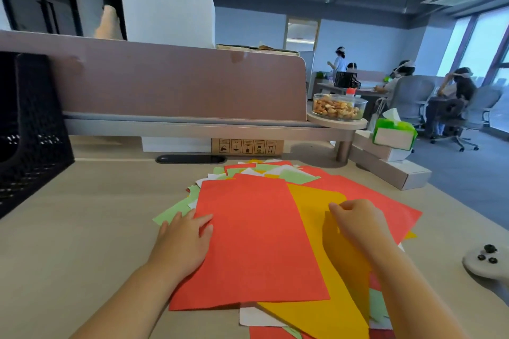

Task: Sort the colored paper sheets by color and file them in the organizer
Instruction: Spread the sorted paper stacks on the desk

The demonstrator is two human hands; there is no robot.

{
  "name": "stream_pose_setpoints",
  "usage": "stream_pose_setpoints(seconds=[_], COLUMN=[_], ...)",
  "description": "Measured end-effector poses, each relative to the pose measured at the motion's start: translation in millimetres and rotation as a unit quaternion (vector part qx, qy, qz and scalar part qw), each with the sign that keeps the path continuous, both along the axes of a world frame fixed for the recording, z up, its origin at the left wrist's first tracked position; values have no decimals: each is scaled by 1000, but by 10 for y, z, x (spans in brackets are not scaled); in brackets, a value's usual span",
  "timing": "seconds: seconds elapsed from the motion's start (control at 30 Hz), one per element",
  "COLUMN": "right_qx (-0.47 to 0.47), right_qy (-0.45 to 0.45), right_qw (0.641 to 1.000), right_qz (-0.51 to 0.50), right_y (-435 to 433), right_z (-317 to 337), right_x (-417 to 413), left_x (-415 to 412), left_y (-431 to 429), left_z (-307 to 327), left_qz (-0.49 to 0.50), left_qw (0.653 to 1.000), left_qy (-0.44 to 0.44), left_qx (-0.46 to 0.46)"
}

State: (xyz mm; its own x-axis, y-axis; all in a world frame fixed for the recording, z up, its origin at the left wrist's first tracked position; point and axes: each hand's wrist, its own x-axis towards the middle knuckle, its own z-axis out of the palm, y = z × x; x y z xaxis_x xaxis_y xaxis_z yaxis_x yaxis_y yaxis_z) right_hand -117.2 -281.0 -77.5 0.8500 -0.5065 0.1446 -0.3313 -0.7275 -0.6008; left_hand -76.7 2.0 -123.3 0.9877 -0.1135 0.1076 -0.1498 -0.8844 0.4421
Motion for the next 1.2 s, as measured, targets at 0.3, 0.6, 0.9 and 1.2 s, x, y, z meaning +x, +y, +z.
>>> stream_pose_setpoints(seconds=[0.3,0.6,0.9,1.2], right_qx=[327,343,274,409], right_qy=[-4,121,48,108], right_qw=[940,932,960,903], right_qz=[-102,-16,-36,73], right_y=[-260,-324,-109,75], right_z=[43,74,57,77], right_x=[-89,-95,-39,-158], left_x=[2,61,-203,-220], left_y=[13,-12,113,169], left_z=[18,8,66,113], left_qz=[8,16,70,77], left_qw=[1000,999,987,984], left_qy=[11,9,75,80], left_qx=[-10,28,120,139])
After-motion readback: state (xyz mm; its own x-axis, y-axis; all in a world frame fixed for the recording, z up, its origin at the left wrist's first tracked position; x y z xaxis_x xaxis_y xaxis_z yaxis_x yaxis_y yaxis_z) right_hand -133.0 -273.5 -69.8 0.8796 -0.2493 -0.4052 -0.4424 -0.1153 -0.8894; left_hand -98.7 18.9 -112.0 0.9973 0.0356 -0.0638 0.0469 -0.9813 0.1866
